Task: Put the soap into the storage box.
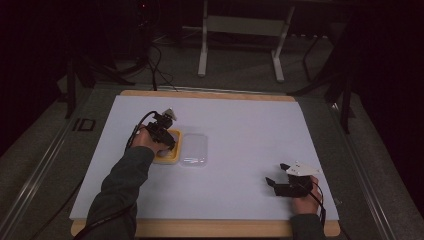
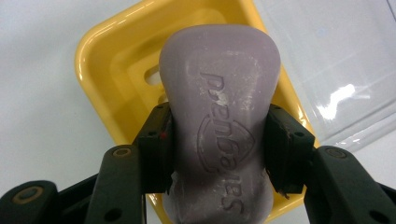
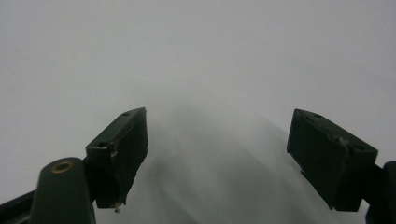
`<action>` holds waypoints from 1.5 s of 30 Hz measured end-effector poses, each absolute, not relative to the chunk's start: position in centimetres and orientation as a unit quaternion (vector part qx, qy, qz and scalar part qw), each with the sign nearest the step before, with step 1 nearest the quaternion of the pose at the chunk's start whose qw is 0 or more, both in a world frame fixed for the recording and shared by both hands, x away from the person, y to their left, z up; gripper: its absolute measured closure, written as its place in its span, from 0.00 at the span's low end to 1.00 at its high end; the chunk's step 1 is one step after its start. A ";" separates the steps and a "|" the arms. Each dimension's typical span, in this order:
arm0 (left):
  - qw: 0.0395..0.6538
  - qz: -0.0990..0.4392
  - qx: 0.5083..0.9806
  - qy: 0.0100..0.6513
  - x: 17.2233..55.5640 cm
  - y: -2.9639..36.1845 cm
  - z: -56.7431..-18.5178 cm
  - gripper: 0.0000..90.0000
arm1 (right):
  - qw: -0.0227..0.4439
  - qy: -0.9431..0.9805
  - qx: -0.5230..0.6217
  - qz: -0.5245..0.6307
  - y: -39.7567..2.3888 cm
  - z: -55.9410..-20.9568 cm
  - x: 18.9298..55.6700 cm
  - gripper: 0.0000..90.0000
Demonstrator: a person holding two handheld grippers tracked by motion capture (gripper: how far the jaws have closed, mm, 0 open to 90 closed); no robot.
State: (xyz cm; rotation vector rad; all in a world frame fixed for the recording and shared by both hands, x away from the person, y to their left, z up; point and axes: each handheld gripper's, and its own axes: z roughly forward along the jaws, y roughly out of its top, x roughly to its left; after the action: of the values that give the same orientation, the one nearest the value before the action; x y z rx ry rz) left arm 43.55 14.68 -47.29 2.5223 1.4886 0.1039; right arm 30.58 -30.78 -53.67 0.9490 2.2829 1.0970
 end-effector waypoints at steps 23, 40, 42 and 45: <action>0.112 0.027 0.846 0.521 43.6 15.4 -47.4 0.44 | 0.218 0.826 0.341 0.393 -30.7 -53.7 30.6 0.22; 0.127 0.043 0.865 0.483 42.6 15.4 -45.9 0.40 | 0.220 0.827 0.339 0.391 -30.6 -53.7 30.6 0.22; 0.132 0.045 0.867 0.479 42.4 15.2 -45.7 0.40 | 0.220 0.827 0.338 0.391 -30.6 -53.7 30.6 0.22; 0.135 0.049 0.873 0.465 42.2 15.0 -45.5 0.41 | 0.219 0.827 0.339 0.391 -30.6 -53.7 30.6 0.22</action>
State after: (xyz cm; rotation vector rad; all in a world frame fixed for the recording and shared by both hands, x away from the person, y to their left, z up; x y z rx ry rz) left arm 42.15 15.04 -45.46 2.5310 1.3482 0.1425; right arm 30.56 -30.62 -53.71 0.9376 2.2884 1.0819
